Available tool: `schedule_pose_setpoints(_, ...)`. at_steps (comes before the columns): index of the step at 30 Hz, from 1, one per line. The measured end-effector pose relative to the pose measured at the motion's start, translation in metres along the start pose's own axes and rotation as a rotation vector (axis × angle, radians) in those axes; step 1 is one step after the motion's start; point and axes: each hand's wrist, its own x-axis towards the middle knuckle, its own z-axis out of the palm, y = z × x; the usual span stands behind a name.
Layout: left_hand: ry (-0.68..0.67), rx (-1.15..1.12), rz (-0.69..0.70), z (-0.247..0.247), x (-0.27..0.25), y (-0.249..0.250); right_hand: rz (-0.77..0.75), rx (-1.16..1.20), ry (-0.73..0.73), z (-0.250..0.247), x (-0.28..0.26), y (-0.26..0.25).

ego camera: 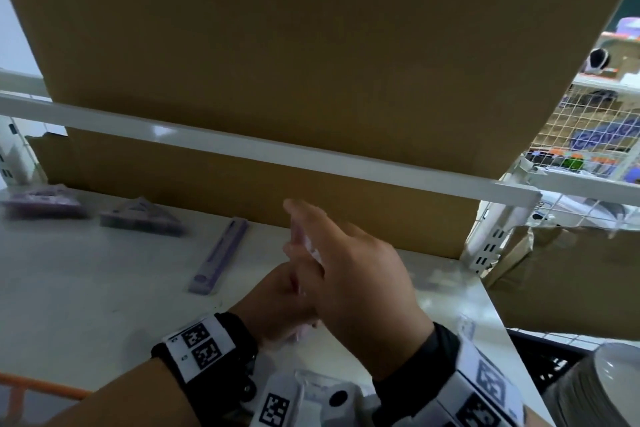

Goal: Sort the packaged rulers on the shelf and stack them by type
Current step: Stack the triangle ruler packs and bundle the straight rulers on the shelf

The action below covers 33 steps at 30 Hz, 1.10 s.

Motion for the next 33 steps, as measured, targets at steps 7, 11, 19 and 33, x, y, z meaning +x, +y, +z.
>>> schedule_pose_setpoints(7,0.025,-0.354,-0.019,0.0,0.001,-0.009,0.344,-0.114,-0.179,-0.026,0.001,0.071)
schedule_pose_setpoints(11,-0.014,-0.452,0.028,0.003,0.002,-0.011,0.595,-0.387,-0.603,-0.052,-0.023,0.152)
schedule_pose_setpoints(19,-0.013,-0.46,0.013,0.005,0.002,-0.008,0.885,-0.213,-0.709,-0.049,-0.081,0.213)
schedule_pose_setpoints(33,-0.018,-0.406,0.011,0.0,0.003,-0.018,1.122,0.262,-0.387,-0.062,-0.106,0.262)
